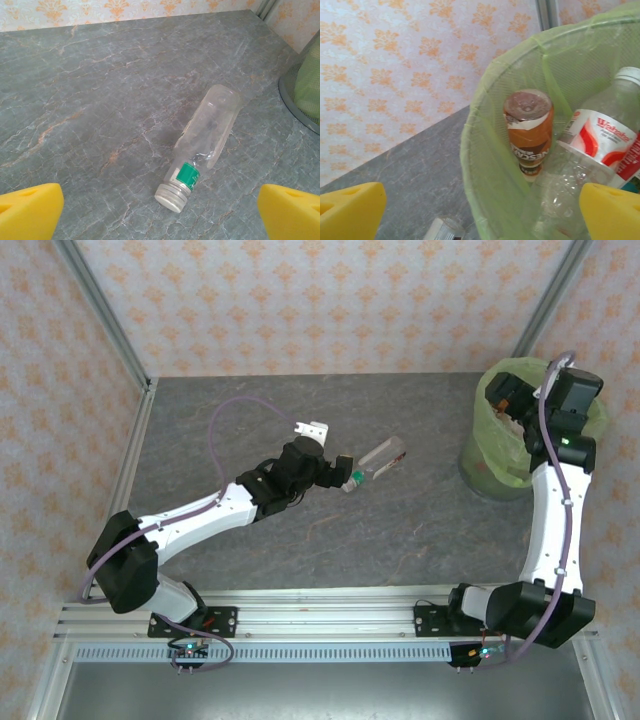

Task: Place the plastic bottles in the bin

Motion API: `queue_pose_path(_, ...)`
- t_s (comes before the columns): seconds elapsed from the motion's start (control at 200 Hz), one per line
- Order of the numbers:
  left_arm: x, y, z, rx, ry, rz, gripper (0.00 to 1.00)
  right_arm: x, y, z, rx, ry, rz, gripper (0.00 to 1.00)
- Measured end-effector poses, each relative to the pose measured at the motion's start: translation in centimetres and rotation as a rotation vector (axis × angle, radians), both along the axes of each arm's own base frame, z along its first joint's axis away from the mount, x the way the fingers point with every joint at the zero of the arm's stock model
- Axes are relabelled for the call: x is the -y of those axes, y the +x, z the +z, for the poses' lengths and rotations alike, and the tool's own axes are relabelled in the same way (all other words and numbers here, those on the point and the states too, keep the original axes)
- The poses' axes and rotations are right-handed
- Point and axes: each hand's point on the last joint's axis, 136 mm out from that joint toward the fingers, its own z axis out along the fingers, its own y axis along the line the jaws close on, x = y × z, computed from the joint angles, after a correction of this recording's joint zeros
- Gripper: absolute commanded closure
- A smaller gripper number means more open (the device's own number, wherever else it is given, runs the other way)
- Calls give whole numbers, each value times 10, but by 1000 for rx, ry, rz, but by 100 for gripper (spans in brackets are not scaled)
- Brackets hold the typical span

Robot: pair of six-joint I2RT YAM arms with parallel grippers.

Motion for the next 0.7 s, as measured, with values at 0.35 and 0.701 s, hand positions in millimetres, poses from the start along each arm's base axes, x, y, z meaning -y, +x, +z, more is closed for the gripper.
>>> queue_pose_path(0.35, 0, 0, 0, -12, -29, 19, 0, -65, 9, 5, 23, 7, 173, 1)
queue_pose_path(0.701, -5, 3, 1, -12, -45, 66, 0, -142, 8, 2, 43, -23, 360, 1)
